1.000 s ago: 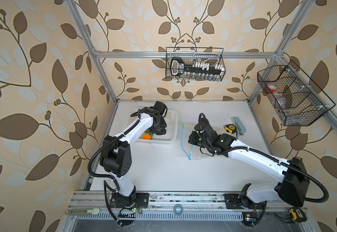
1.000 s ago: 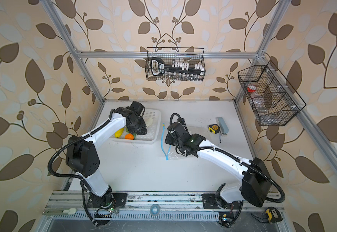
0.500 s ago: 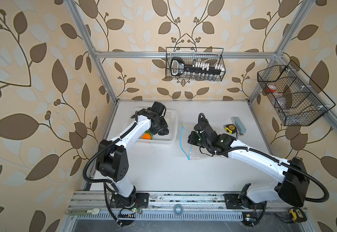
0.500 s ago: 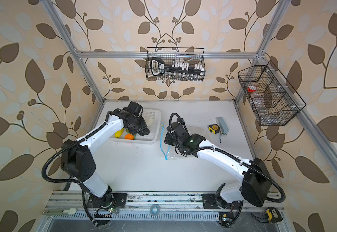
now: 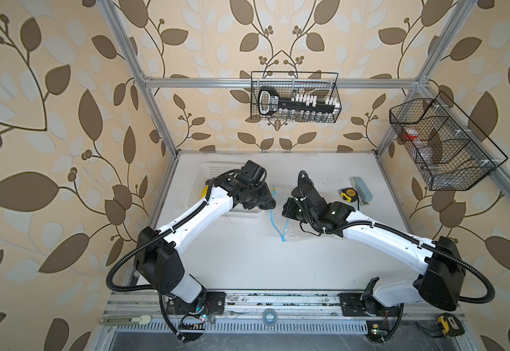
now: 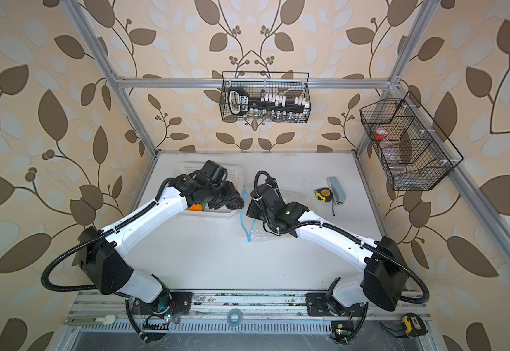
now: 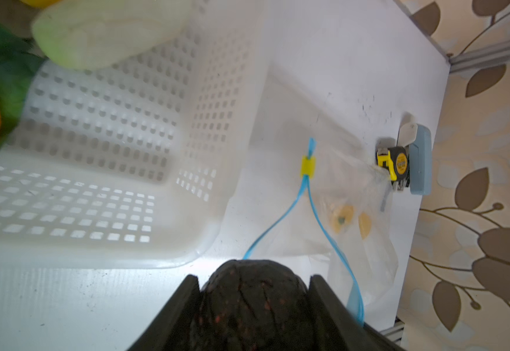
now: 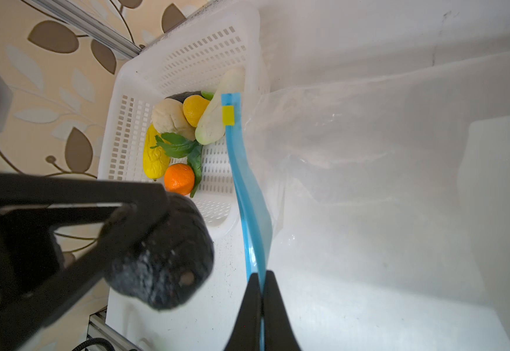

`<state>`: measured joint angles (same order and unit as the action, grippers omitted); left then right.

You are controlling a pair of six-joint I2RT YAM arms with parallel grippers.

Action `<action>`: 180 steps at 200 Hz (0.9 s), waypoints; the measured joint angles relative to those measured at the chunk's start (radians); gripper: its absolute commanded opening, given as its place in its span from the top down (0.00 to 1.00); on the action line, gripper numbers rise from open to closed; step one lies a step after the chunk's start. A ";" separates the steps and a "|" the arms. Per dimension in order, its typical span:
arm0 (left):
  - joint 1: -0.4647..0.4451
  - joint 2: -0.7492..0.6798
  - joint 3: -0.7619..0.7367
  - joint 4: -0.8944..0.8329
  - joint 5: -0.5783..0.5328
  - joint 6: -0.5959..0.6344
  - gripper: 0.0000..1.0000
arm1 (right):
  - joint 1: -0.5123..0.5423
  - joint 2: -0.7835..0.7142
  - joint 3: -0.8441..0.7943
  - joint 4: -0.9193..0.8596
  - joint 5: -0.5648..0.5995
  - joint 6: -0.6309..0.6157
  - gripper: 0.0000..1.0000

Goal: Place the food in the zip-top bag and seal the zipper
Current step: 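Carry the avocado to the bag mouth with the left gripper and drop it in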

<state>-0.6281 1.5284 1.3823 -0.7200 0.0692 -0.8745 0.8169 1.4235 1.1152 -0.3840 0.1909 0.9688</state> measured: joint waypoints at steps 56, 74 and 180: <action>-0.073 0.046 -0.022 0.037 0.005 -0.036 0.49 | 0.000 -0.001 0.007 0.000 0.007 0.000 1.00; -0.073 0.059 -0.026 0.047 0.005 -0.045 0.49 | 0.000 -0.004 0.007 0.000 0.007 0.000 1.00; -0.073 0.103 -0.044 0.063 0.005 -0.048 0.42 | 0.000 -0.005 0.007 0.000 0.007 0.000 1.00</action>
<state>-0.7013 1.6314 1.3384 -0.6575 0.0738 -0.9222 0.8173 1.4185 1.1225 -0.3836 0.1978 0.9691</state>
